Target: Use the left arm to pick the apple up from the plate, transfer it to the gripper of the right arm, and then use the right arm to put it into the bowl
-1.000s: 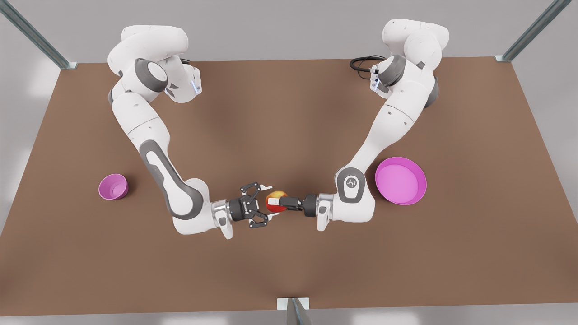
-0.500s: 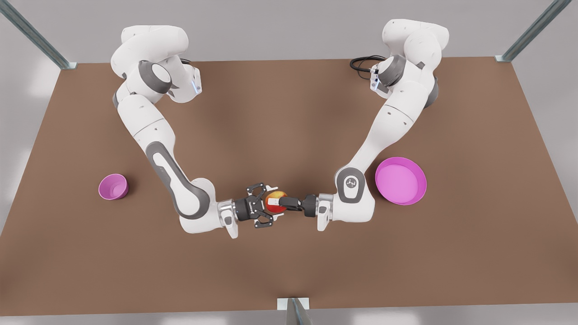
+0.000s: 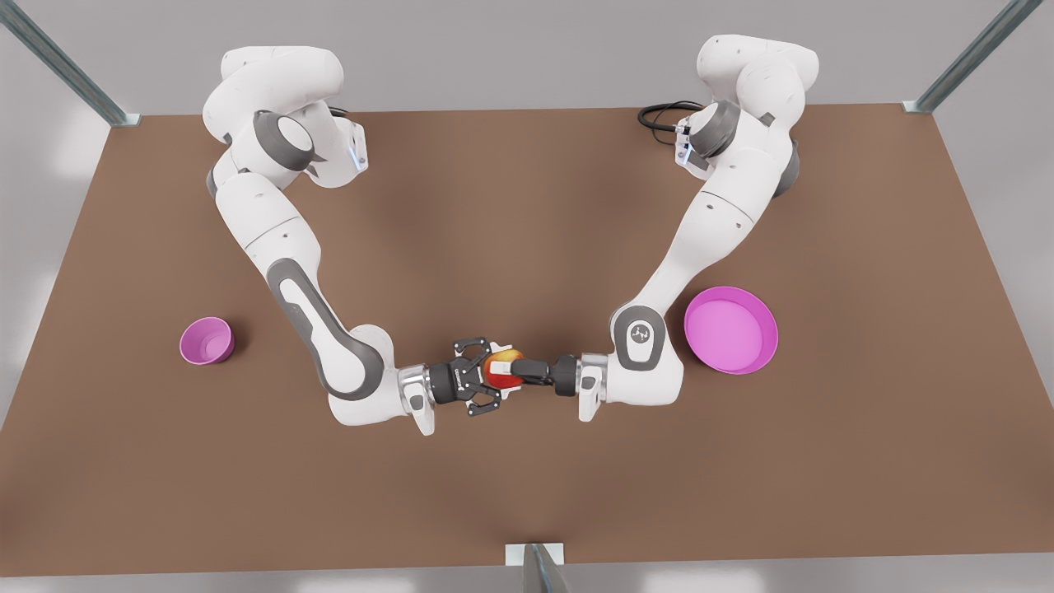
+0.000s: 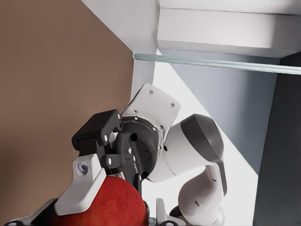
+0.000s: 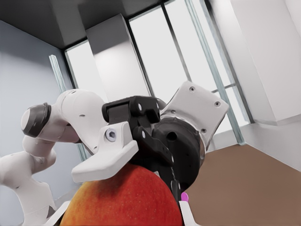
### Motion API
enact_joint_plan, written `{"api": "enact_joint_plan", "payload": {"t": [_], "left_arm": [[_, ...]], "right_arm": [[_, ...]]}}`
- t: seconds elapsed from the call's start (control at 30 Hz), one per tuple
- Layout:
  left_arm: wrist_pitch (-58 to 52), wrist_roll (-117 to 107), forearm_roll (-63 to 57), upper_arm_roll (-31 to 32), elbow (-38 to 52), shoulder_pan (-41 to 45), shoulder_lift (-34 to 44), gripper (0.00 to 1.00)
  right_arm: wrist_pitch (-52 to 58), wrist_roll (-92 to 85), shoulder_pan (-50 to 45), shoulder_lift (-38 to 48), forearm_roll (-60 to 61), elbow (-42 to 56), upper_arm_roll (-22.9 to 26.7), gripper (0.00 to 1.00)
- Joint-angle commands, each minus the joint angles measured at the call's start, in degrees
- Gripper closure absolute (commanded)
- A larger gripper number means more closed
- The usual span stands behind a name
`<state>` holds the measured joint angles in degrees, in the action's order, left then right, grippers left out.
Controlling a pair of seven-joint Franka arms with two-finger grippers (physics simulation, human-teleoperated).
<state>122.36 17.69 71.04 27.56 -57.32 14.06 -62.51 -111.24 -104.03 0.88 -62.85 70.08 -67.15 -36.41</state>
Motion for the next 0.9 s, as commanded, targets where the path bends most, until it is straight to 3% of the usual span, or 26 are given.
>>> {"api": "enact_joint_plan", "payload": {"t": [0.0,0.27,0.4,0.43,0.5,0.6,0.7,0.73,0.77,0.8,0.87], "left_arm": [[0.0,0.5,-0.1,0.0,0.0,0.0,0.1,0.0],[-2.5,-0.4,-0.3,0.0,0.0,-2.5,0.6,0.0],[-10.9,-0.3,-1.7,-0.3,0.0,-8.7,0.7,0.0],[-12.2,-2.0,-11.1,-0.5,0.0,-12.4,2.2,0.0],[-25.1,-13.6,-39.6,-0.1,0.0,-18.5,9.8,0.0],[-39.6,-16.6,-69.1,0.2,0.0,-19.6,20.2,0.0],[-46.3,-16.5,-77.1,1.2,-0.5,-19.2,26.8,0.0],[-44.5,-16.2,-77.4,-0.6,-6.8,-17.9,31.5,0.0],[-33.3,-15.1,-77.3,-11.8,-24.6,-10.6,44.8,0.0],[-35.9,-15.6,-78.5,-16.2,-28.9,-7.5,49.0,0.0],[-51.8,-19.9,-78.8,-16.6,-17.6,-7.3,44.0,0.0]], "right_arm": [[-0.1,-0.6,0.0,0.1,0.1,0.0,-0.1,0.4],[2.0,-0.9,2.7,0.7,-2.3,-0.9,0.1,0.4],[8.3,-0.7,8.8,2.4,-16.4,-3.3,0.4,0.4],[9.3,-0.5,11.8,5.7,-23.0,-6.9,0.3,0.41],[10.6,1.7,16.2,12.5,-36.1,-13.1,0.5,0.41],[8.7,6.9,20.6,20.0,-54.7,-20.6,1.2,0.41],[-2.9,6.9,24.5,29.5,-66.4,-32.7,3.6,0.41],[-5.9,7.5,24.5,30.9,-68.9,-34.5,5.1,0.41],[-6.8,11.0,24.5,31.6,-72.4,-34.8,6.4,0.41],[-6.8,15.9,24.7,32.3,-76.9,-34.8,7.1,0.41],[-6.8,21.9,25.2,33.0,-81.7,-34.8,7.7,0.42]]}}
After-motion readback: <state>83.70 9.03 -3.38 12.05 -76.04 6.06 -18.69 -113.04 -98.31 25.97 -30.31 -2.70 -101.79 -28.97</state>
